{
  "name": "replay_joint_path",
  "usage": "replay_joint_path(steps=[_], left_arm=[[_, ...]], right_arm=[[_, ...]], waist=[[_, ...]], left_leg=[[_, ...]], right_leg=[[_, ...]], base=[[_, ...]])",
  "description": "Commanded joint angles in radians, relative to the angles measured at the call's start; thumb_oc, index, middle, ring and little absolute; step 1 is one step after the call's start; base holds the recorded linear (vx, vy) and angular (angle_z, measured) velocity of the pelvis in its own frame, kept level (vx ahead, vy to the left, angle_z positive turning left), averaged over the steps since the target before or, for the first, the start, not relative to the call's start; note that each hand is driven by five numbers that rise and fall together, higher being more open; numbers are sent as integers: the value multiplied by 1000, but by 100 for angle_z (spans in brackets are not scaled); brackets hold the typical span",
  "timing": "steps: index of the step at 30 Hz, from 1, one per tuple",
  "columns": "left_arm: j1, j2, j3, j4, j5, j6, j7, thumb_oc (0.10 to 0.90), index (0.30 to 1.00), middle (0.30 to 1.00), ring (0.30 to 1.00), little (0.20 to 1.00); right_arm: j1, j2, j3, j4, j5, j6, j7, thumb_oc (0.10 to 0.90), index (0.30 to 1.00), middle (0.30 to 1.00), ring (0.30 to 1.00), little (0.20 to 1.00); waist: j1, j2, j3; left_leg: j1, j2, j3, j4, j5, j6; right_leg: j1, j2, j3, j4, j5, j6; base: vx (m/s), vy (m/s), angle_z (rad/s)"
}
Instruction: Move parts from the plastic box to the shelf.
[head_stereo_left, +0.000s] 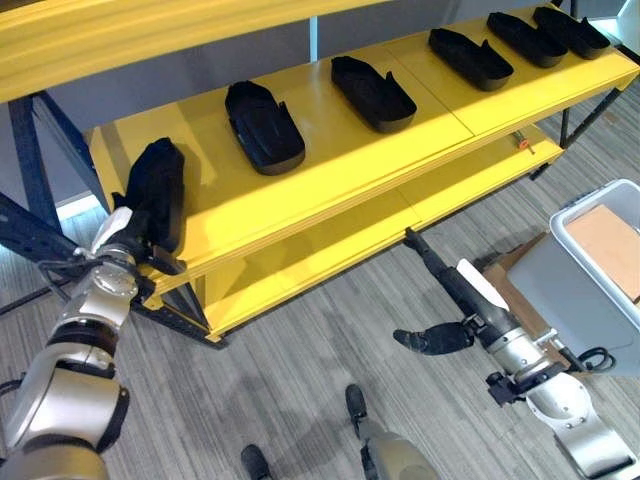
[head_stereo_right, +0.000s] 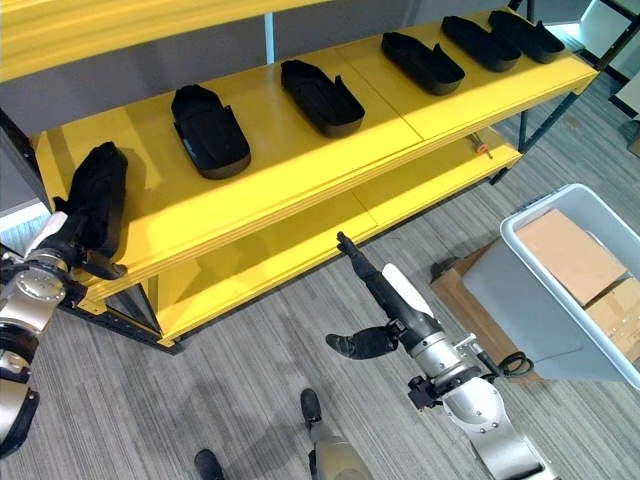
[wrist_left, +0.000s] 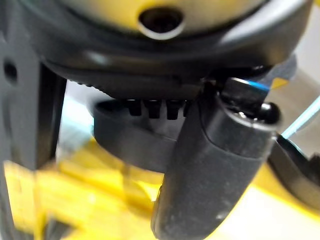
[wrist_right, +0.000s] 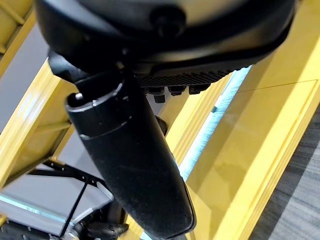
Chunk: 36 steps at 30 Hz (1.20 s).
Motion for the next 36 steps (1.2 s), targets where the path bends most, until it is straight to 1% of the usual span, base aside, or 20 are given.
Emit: replay_joint_path(steps=[1,5,10,12,14,17,24,26,27,30,31,33,34,36], left_arm=[[-140,-1,-4,25,-59,-10,-45,900,1000,1000,1000,1000],[-158,-4,-11,45,-43,-8,-45,900,1000,1000,1000,1000],[-186,-39,1,68,-37,-3,-21,900,1000,1000,1000,1000],[-207,-67,15,74,-54,-7,11,900,1000,1000,1000,1000],[-210,-78,22,81,-65,-10,17,900,1000,1000,1000,1000],[-228,-122,30,62,-117,-25,47,900,1000,1000,1000,1000],[-234,-173,43,30,-201,-41,62,900,1000,1000,1000,1000],[-228,-196,66,30,-251,-44,74,900,1000,1000,1000,1000],[-228,-196,67,30,-251,-44,74,900,1000,1000,1000,1000],[-226,-245,101,37,-327,-51,115,900,1000,1000,1000,1000],[-226,-246,102,37,-328,-51,115,900,1000,1000,1000,1000],[-216,-270,134,29,-408,-61,130,900,1000,1000,1000,1000],[-216,-270,135,29,-408,-61,130,900,1000,1000,1000,1000],[-207,-288,157,35,-454,-65,144,900,1000,1000,1000,1000]], right_arm=[[-47,-12,-103,-58,44,-62,-22,900,1000,1000,1000,1000],[-43,-12,-107,-63,40,-60,-17,900,1000,1000,1000,1000],[-34,-18,-113,-66,33,-53,-8,900,1000,1000,1000,1000],[-30,-22,-115,-71,29,-54,-7,900,1000,1000,1000,1000],[-31,-25,-115,-71,29,-54,-8,900,1000,1000,1000,1000],[-33,-30,-115,-77,30,-54,-11,900,1000,1000,1000,1000],[-28,-29,-122,-78,23,-51,-15,900,1000,1000,1000,1000],[-27,-32,-119,-78,10,-50,-20,900,1000,1000,1000,1000],[-27,-32,-118,-78,10,-50,-20,900,1000,1000,1000,1000],[-29,-43,-117,-77,-5,-48,-34,900,1000,1000,1000,1000],[-29,-43,-117,-76,-5,-49,-34,900,1000,1000,1000,1000],[-31,-47,-117,-78,-7,-48,-40,900,1000,1000,1000,1000],[-30,-47,-117,-78,-7,-48,-40,900,1000,1000,1000,1000],[-34,-49,-113,-78,-9,-49,-47,900,1000,1000,1000,1000]], waist=[[-9,24,-8],[-8,23,-7],[-9,22,-7],[-10,22,-5],[-11,22,-4],[-14,20,-2],[-15,19,0],[-16,20,0],[-16,21,0],[-19,20,1],[-19,20,0],[-18,20,0],[-19,21,0],[-19,20,-1]], left_leg=[[84,18,-27,-1,8,-10],[86,17,-30,-1,6,-10],[89,16,-33,-1,4,-9],[90,15,-34,-1,4,-8],[91,15,-33,-1,3,-8],[91,13,-35,-1,0,-6],[94,12,-35,-1,0,-5],[95,12,-35,-1,-1,-4],[95,12,-35,-1,-1,-4],[97,11,-37,-1,-1,-4],[97,11,-37,-1,-1,-4],[98,11,-38,-1,-1,-4],[98,11,-38,-1,-1,-4],[99,10,-39,-1,-2,-3]], right_leg=[[115,-49,-42,0,-125,77],[119,-50,-44,0,-126,77],[124,-50,-47,1,-130,77],[126,-51,-48,1,-131,77],[126,-51,-48,1,-131,77],[125,-51,-44,2,-131,77],[128,-51,-44,2,-132,76],[130,-51,-45,2,-133,75],[130,-51,-45,2,-133,75],[130,-50,-42,3,-134,73],[130,-50,-43,3,-134,73],[131,-49,-42,3,-135,72],[131,-49,-42,3,-135,72],[131,-49,-41,3,-135,71]], base=[[0,0,0],[0,0,0],[0,0,0],[0,0,0],[0,0,0],[0,0,0],[0,0,0],[0,0,0],[0,0,0],[0,0,0],[0,0,0],[0,0,0],[0,0,0],[0,0,0]])
